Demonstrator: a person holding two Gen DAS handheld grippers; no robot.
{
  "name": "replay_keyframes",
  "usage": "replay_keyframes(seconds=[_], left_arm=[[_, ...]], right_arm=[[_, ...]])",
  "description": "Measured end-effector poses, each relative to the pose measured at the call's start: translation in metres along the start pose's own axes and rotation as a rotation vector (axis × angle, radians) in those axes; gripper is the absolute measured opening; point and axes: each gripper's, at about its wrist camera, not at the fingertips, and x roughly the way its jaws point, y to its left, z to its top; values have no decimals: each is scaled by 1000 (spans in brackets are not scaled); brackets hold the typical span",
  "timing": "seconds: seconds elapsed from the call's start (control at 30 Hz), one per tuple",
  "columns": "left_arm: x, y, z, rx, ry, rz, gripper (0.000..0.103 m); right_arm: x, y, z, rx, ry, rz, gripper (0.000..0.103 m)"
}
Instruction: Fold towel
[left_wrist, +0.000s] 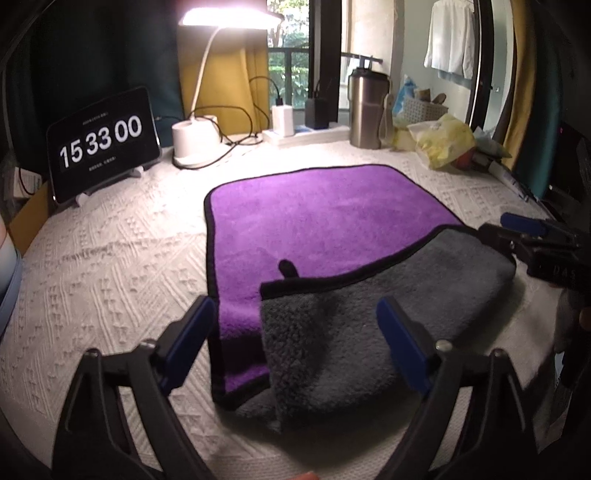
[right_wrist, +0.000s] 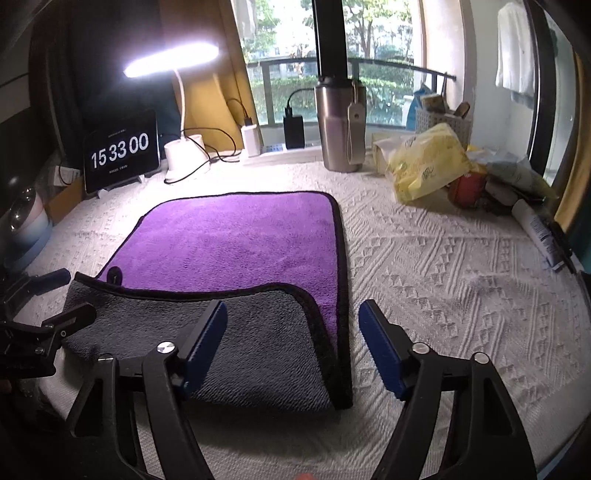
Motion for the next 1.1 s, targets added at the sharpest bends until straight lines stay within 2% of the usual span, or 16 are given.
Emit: replay_keyframes(seconds=[0.1, 0.27, 0.4, 0.47, 0.57, 0.73, 0.93, 1.1], left_arm=[[14, 3, -1, -13, 43, -10, 88], [22, 2, -1, -7, 91, -33, 74], [21, -4, -1, 7, 107, -41, 66], [20, -6, -1, 21, 107, -46, 61], [18, -8, -1, 35, 101, -39, 53], [16, -3, 1, 28, 84, -54, 31], [9, 1, 3, 13, 73, -91, 15], [-3, -2, 3, 32, 44, -89, 13]], right_arm=[[11, -4, 4, 9, 30, 17, 70], [27, -8, 7, 24, 92, 47, 53], [33, -4, 7, -7, 126, 57, 47], [37, -1, 6, -28, 144, 49, 36], [38, 5, 4, -57, 149, 37, 28], [35, 8, 4, -74, 123, 35, 7], [18, 10, 4, -69, 54, 23, 5], [-3, 21, 9, -97, -16, 10, 5]])
